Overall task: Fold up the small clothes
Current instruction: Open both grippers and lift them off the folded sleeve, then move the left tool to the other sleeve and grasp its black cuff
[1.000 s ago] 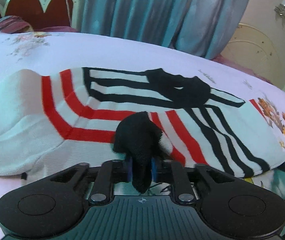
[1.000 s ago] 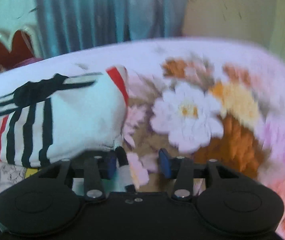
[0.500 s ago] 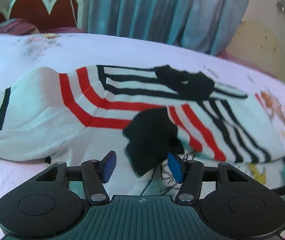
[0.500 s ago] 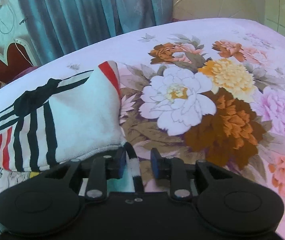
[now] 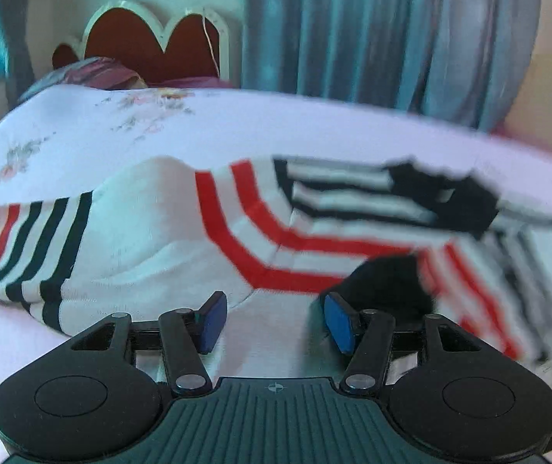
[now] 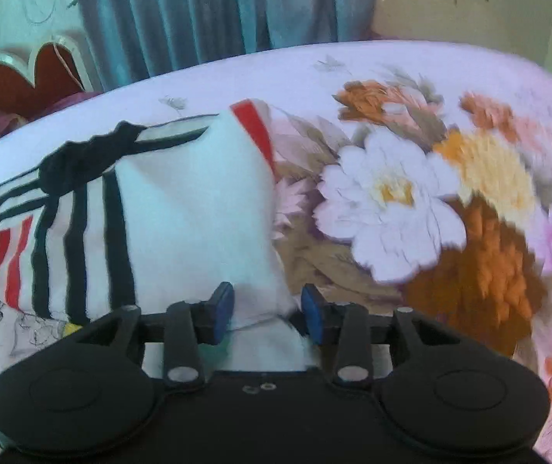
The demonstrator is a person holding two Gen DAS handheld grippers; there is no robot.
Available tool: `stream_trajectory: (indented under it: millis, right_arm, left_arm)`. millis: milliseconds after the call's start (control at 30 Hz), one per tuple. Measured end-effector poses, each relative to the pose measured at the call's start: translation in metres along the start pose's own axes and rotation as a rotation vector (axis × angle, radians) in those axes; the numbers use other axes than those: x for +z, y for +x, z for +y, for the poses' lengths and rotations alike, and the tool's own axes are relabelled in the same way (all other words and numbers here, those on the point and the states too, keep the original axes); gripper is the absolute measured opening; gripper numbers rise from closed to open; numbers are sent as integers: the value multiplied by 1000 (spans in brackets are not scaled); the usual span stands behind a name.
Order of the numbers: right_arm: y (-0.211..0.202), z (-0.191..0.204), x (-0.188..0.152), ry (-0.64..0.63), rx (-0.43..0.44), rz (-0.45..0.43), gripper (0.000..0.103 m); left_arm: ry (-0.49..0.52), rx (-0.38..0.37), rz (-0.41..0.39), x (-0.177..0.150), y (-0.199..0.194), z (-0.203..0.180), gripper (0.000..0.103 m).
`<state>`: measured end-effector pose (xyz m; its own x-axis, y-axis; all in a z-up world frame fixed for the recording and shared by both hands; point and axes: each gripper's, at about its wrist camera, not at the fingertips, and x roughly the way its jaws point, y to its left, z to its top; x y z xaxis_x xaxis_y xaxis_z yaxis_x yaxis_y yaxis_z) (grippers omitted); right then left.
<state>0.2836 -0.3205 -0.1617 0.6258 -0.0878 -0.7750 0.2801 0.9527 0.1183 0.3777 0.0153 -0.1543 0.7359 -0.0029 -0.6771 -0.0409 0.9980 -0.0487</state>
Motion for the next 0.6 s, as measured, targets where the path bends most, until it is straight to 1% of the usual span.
stream_trajectory:
  millis: [33, 100, 167, 267, 333, 433, 533, 567, 600]
  right_arm:
    - [-5, -3, 3, 15, -2, -5, 40]
    - [-14, -4, 11, 36, 19, -59, 39]
    - [-14, 1, 24, 29, 33, -94, 39]
    - [0, 11, 45, 7, 45, -98, 38]
    - [11, 17, 60, 2, 53, -112, 39]
    - [32, 27, 79, -12, 65, -111, 37]
    - [56, 33, 92, -26, 59, -105, 36]
    - [61, 34, 94, -37, 55, -103, 32]
    - [70, 33, 95, -55, 37, -100, 31]
  left_arm:
    - [-11, -26, -20, 3, -7, -1, 56]
    - [-14, -100, -35, 9, -12, -13, 57]
    - [16, -170, -16, 14, -8, -32, 57]
    - [35, -232, 24, 14, 9, -55, 57]
    - [50, -232, 38, 11, 23, -64, 57]
    - [80, -202, 70, 1, 37, -68, 57]
    - [109, -200, 57, -2, 37, -68, 56]
    - [106, -199, 61, -2, 38, -68, 56]
    - [103, -198, 65, -1, 40, -67, 56]
